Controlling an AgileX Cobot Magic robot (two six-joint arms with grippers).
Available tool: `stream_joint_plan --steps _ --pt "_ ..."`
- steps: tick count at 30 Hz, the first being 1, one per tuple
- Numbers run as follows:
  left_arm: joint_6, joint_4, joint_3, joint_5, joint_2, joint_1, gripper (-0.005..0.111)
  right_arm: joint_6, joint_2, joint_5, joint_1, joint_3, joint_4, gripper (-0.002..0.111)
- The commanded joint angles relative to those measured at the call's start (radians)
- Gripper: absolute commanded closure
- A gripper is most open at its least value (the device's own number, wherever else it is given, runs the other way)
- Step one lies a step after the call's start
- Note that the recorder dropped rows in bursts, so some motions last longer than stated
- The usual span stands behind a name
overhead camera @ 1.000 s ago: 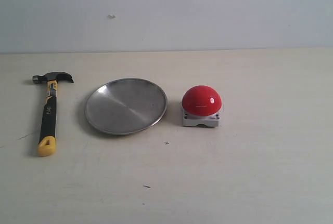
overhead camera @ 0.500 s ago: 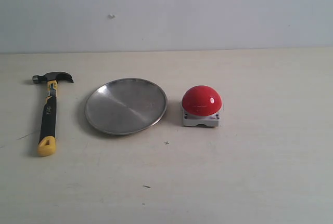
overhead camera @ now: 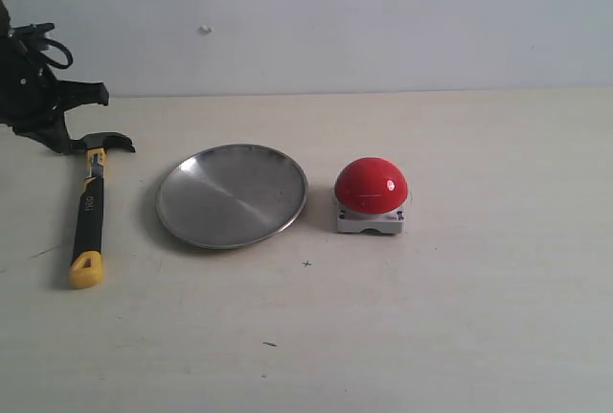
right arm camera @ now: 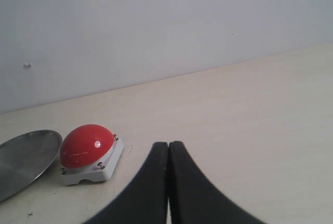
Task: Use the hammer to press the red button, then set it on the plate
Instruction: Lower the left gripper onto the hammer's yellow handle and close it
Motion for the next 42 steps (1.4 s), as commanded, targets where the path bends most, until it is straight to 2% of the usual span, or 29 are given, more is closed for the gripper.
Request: stream_joint_plan --steps 1,5,7,11,13,42 --pt "-0.004 0.04 -0.214 0.145 0.113 -0.015 0.107 -0.003 -0.005 -0.005 -0.005 0.005 0.0 0.108" --pt "-0.004 0.055 -0.34 0.174 0.192 -0.028 0.104 -0.003 -0.005 -0.005 -0.005 0.005 0.0 0.108" --pt "-0.012 0.04 -0.379 0.174 0.22 -0.028 0.095 -0.003 -0.005 -0.005 -0.005 0.005 0.0 0.108" --pt "-0.012 0.029 -0.393 0.176 0.256 -0.028 0.067 -0.003 -0.005 -0.005 -0.005 0.005 0.0 0.108" --pt "-0.019 0.029 -0.393 0.181 0.271 -0.028 0.061 -0.003 -0.005 -0.005 -0.005 0.005 0.0 0.108" --pt "-0.067 0.04 -0.395 0.207 0.34 -0.026 0.061 -0.003 -0.005 -0.005 -0.005 0.005 0.0 0.108"
